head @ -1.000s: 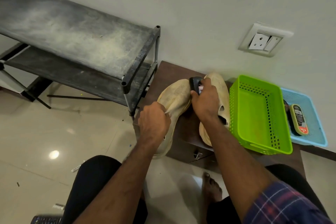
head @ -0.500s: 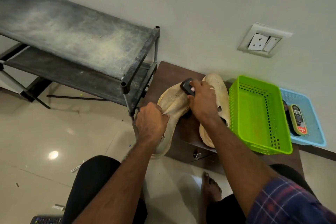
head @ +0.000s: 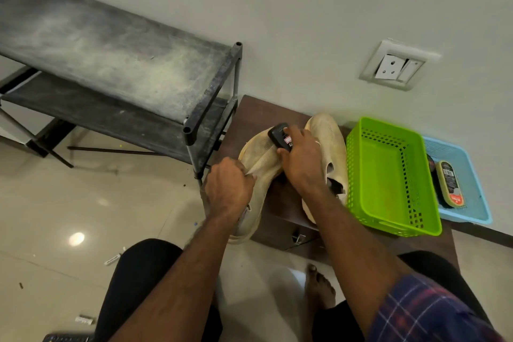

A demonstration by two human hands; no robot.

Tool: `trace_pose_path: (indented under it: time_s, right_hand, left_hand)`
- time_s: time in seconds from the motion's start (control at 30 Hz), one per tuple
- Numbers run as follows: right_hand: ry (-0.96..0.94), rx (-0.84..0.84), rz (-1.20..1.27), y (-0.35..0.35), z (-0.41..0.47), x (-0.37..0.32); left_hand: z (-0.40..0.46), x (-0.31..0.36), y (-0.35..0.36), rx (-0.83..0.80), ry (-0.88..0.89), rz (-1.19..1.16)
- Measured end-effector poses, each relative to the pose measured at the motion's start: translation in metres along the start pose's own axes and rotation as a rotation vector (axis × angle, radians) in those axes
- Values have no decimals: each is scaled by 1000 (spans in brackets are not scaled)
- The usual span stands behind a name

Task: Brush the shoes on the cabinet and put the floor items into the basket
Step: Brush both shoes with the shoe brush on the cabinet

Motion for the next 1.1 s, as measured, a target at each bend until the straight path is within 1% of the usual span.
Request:
trace_pose_path:
  time_s: [0.07, 0.23, 0.33, 0.4, 0.47, 0.53, 0.6, 0.63, 0.67, 0.77, 0.8, 0.87, 0.93, 1.0, 1.03, 1.1]
  right_hand:
    - [22, 16, 35, -5, -17, -3]
    - [45, -34, 190, -13, -80, -8]
    - [24, -69, 195, -22, -103, -7]
    - [16, -76, 114, -32, -105, -3]
    - [73, -28, 46, -40, -98, -1]
    - [102, 13, 116, -42, -98, -7]
    - [45, -33, 196, -32, -105, -20]
    - [40, -54, 198, -26, -107, -20]
    - [75, -51, 190, -21, -106, -16]
    - [225, 49, 251, -26, -89, -5]
    - [228, 80, 289, -32, -84, -7]
    - [151, 107, 354, -45, -80, -18]
    - [17, 71, 367, -57, -78, -33]
    - [-116, -12, 347, -59, -73, -43]
    - [-167, -68, 338, -56, -70, -48]
    - [-235, -181, 294, -45, -68, -54]
  left_hand:
    - [0, 1, 0, 0, -25, -18]
    - [-1, -1, 0, 14, -88, 0]
    - [-2, -1, 0, 30, -88, 0]
    - [-3, 0, -1, 33, -89, -12]
    - [-1, -1, -1, 40, -87, -36]
    - [0, -1, -1, 48, -88, -52]
    - [-1, 0, -3, 53, -94, -51]
    - [-1, 1, -4, 55, -83, -58]
    - [-2, 3, -5, 60, -63, -76]
    - [-2, 5, -12, 83, -45, -242]
    - [-2, 3, -16, 96, -58, -297]
    - [-4, -4, -30, 138, -91, -342]
    - [-11, -21, -40, 171, -190, -342]
    - [-25, -45, -41, 123, -398, -316]
    - [-35, -55, -38, 53, -527, -311]
    - [-61, -62, -31, -174, -768, -375]
Point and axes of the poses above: each hand's wrist, its own z-axis towards the middle knuckle, its own y-axis out of the palm, x = y × z, the point moved 5 cm from there along z, towards the middle knuckle, and after that the axes turned 13 degrees about x, right-handed, at the moved point
